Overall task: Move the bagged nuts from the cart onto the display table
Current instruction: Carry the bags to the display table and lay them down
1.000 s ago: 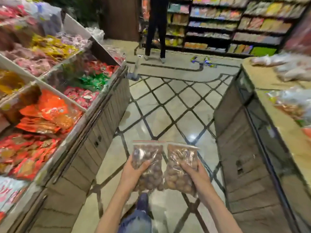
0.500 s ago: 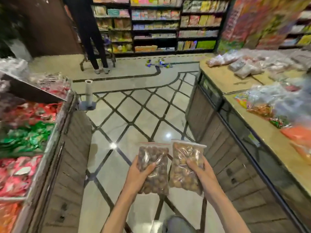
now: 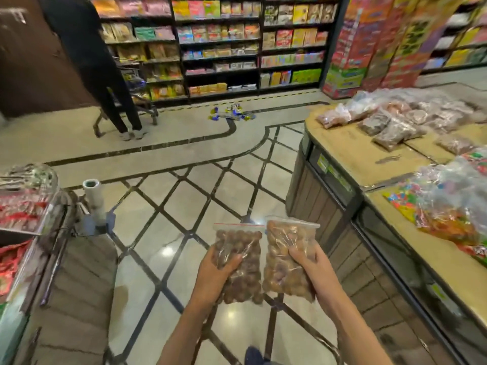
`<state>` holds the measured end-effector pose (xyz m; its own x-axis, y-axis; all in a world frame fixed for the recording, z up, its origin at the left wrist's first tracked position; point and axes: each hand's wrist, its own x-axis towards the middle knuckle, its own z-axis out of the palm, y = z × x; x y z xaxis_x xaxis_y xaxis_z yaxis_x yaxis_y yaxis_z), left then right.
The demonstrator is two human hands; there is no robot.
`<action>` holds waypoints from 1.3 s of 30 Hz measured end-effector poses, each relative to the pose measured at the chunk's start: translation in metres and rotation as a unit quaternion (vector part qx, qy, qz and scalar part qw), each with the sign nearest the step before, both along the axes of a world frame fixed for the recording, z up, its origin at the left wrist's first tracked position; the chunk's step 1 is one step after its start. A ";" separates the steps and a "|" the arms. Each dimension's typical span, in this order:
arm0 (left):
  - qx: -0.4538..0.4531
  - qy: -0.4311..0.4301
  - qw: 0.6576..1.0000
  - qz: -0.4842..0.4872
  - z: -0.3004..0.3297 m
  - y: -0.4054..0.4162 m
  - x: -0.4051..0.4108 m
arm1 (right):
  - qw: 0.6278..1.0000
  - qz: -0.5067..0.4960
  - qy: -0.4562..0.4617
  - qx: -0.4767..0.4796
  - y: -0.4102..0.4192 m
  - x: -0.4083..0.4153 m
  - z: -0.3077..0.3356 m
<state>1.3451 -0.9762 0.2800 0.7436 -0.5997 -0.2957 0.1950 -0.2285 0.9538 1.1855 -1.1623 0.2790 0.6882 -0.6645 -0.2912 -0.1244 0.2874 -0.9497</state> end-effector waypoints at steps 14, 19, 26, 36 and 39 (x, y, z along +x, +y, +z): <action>-0.019 0.012 0.993 -0.113 -0.018 -0.261 0.248 | 0.992 -0.122 0.005 0.020 -0.208 0.194 -0.013; -0.018 0.030 0.983 -0.182 -0.008 -0.364 0.329 | 0.979 -0.201 0.015 0.026 -0.277 0.255 -0.005; -0.022 0.047 0.960 -0.276 -0.005 -0.503 0.388 | 0.953 -0.300 0.025 0.009 -0.368 0.301 -0.001; -0.010 0.006 0.926 -0.377 -0.022 -0.718 0.403 | 0.910 -0.411 0.028 0.051 -0.531 0.304 -0.039; -0.012 -0.004 0.917 -0.399 -0.021 -0.779 0.394 | 0.903 -0.426 0.002 0.057 -0.579 0.303 -0.037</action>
